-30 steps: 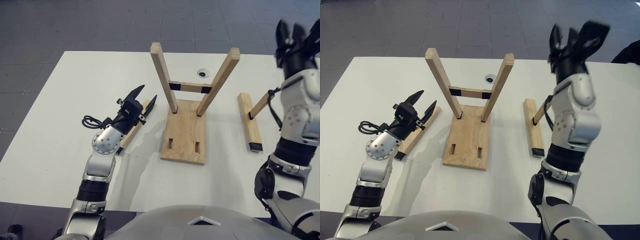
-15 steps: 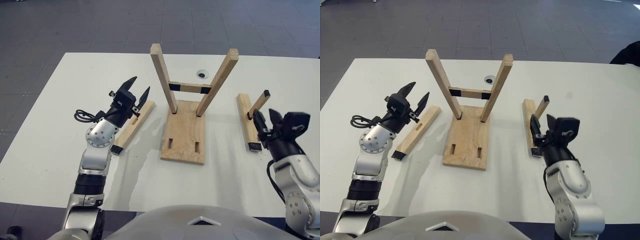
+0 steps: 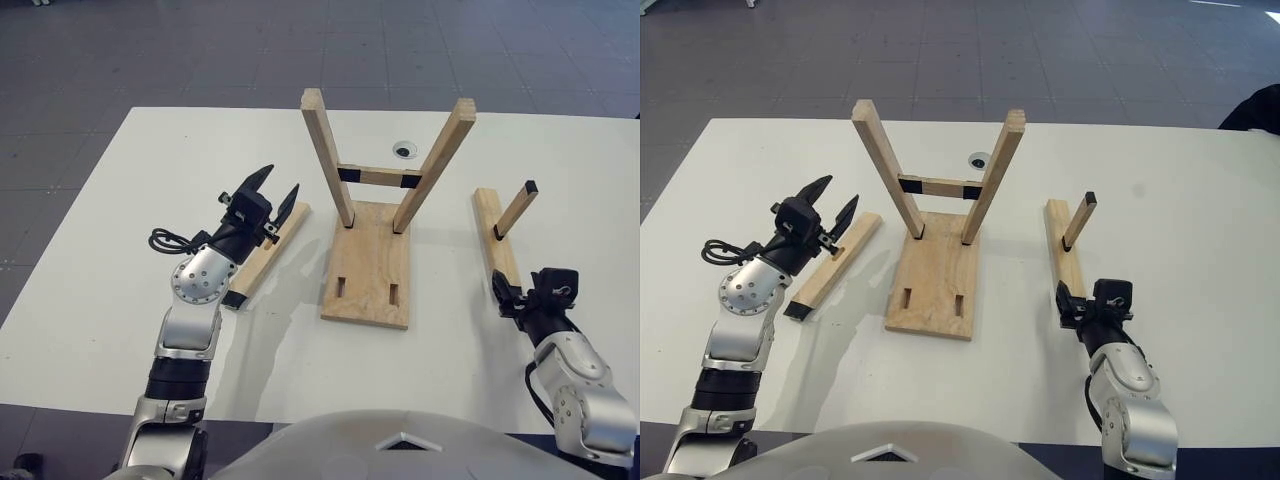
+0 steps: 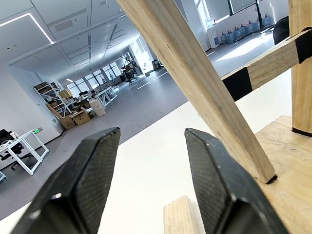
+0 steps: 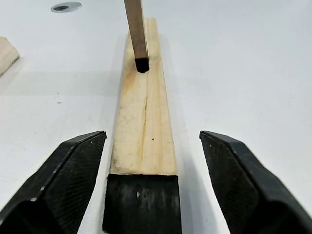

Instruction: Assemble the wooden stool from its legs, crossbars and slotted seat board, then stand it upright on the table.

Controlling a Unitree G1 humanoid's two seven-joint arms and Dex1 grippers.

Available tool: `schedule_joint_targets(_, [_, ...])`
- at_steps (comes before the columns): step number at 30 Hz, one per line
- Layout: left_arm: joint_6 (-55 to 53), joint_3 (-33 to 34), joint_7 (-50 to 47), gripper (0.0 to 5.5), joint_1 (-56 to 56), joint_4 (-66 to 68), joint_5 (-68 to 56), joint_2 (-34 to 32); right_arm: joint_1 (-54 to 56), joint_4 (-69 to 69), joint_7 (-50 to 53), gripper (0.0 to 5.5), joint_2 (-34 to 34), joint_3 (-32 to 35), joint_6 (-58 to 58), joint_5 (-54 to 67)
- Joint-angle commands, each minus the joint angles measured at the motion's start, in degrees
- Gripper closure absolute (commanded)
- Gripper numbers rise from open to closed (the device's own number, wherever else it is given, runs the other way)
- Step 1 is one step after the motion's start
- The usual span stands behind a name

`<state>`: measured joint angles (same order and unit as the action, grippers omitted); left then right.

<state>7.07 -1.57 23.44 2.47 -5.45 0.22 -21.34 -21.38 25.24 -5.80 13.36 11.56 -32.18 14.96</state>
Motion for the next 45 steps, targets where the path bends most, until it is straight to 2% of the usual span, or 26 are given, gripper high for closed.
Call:
schedule_joint_targets(1, [0.24,-0.01,0.08,3.07,0.01,-0.03,0.16,-0.23,2.8,-4.91,0.77,1.95,-0.71,-2.39,1.88,-3.04])
schedule_joint_targets(6, [1.14,-0.08,-0.29,3.07,-0.9,-0.35,0.4,-0.09,4.8,-9.68,2.12,1.95,-0.37,-5.64,4.31,-8.32])
schedule_joint_targets(10, [1.5,-0.06,-0.24,3.07,-0.71,-0.02,0.45,-0.17,3.65,-9.83,2.72,2.65,-2.38,-5.52,4.55,-8.31])
schedule_joint_targets(14, [0.54,0.16,-0.53,3.07,0.76,0.19,0.18,0.1,4.02,-9.91,2.59,3.35,-5.72,-2.42,2.83,-3.65])
schedule_joint_targets(17, [-0.51,0.99,-1.15,3.07,1.93,0.23,-0.67,0.58,5.78,-9.5,2.64,3.48,-6.22,-0.16,2.39,-1.6])
schedule_joint_targets(23, [-7.72,14.26,-4.36,3.07,15.98,7.4,-10.64,-3.0,17.76,2.78,3.34,3.48,-0.72,5.92,1.4,1.23])
schedule_joint_targets(25, [-14.09,19.97,-5.06,3.07,23.43,10.07,-19.17,-3.59,23.59,7.59,2.88,3.48,1.78,7.87,-1.25,4.37])
schedule_joint_targets(27, [-25.45,23.92,-3.66,3.07,29.01,9.14,-32.53,-2.81,28.53,11.6,2.11,3.48,3.58,9.13,-4.06,8.67])
schedule_joint_targets(30, [-47.61,25.34,-1.66,3.07,31.0,0.98,-58.96,-2.88,37.08,16.3,1.53,3.48,4.85,10.41,-9.55,20.09])
schedule_joint_targets(32, [-55.17,24.98,-2.46,3.07,30.72,-3.37,-70.33,-3.48,42.5,17.33,1.76,3.48,5.35,11.21,-12.15,28.16])
schedule_joint_targets(37, [-63.51,23.94,-8.3,3.07,31.79,-7.83,-92.93,-6.82,51.17,15.66,3.69,3.48,5.89,9.22,-16.68,47.61])
schedule_joint_targets(39, [-64.31,21.72,-10.45,3.07,30.7,-9.3,-96.94,-7.11,51.99,13.4,3.49,3.48,5.36,6.82,-16.98,51.43])
schedule_joint_targets(45, [-63.47,15.48,-13.56,2.18,27.03,-10.15,-102.12,-5.86,52.21,6.18,-3.28,3.48,4.11,1.53,-15.92,60.38])
